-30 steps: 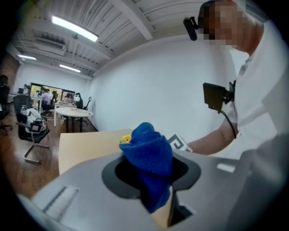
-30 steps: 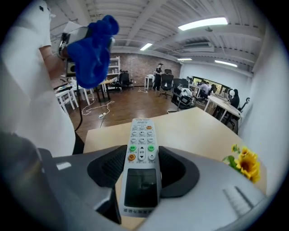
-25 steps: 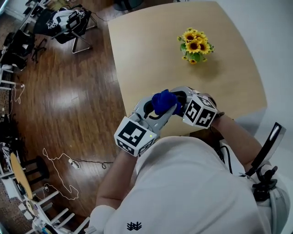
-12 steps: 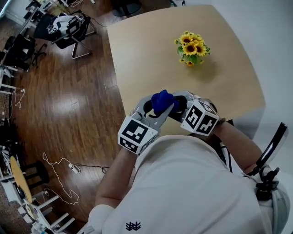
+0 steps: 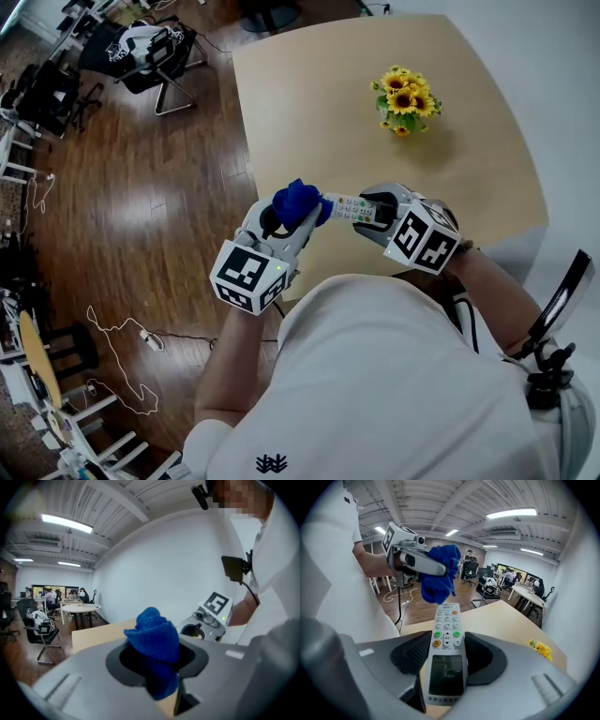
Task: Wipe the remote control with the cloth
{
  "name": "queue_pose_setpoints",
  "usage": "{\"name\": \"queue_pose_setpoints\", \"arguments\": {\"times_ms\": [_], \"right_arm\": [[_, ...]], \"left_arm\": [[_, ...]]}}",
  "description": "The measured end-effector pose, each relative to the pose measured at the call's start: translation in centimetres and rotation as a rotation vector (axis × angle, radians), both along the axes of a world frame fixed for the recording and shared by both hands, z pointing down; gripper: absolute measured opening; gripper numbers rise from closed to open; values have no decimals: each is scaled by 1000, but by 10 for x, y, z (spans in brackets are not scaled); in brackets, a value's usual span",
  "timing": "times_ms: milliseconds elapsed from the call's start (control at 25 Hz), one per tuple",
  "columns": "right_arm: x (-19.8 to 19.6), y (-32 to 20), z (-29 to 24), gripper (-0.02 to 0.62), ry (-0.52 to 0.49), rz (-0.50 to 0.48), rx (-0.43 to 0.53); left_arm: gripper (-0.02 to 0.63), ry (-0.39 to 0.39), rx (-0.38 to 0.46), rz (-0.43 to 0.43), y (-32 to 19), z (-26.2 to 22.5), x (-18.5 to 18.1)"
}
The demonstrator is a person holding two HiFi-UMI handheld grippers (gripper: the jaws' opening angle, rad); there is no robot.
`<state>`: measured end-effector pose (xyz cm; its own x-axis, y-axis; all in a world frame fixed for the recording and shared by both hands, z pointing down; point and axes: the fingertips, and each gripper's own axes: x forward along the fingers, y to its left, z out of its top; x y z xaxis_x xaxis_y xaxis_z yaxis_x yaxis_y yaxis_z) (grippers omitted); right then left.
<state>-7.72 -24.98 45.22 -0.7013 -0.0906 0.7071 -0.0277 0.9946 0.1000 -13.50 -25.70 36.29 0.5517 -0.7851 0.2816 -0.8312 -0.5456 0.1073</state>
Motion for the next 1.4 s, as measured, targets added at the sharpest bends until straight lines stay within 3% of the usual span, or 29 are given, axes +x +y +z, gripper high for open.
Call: {"name": "queue_pose_setpoints", "arguments": {"times_ms": [200, 320, 400, 600, 880, 1200, 1400], "right_arm": [[-18, 2, -9, 218, 0, -34, 11], [-31, 7, -16, 218, -22, -51, 10], [-37, 8, -21, 218, -41, -52, 6], [-35, 7, -23, 218, -42, -44, 8], [-24, 2, -21, 218, -13, -34, 10], [-14, -8, -14, 218, 25, -6, 8], [-15, -10, -9, 218, 26, 0, 0]], "left_arm": [[144, 116, 29, 94, -2, -30, 32], [144, 206, 6, 156, -5, -34, 61], [144, 227, -9, 173, -5, -31, 72], [144, 134, -20, 160, -5, -15, 68], [144, 44, -16, 69, -10, -4, 24], [144, 37, -13, -28, -12, -5, -21], [144, 58, 18, 4, -12, -18, -3]]}}
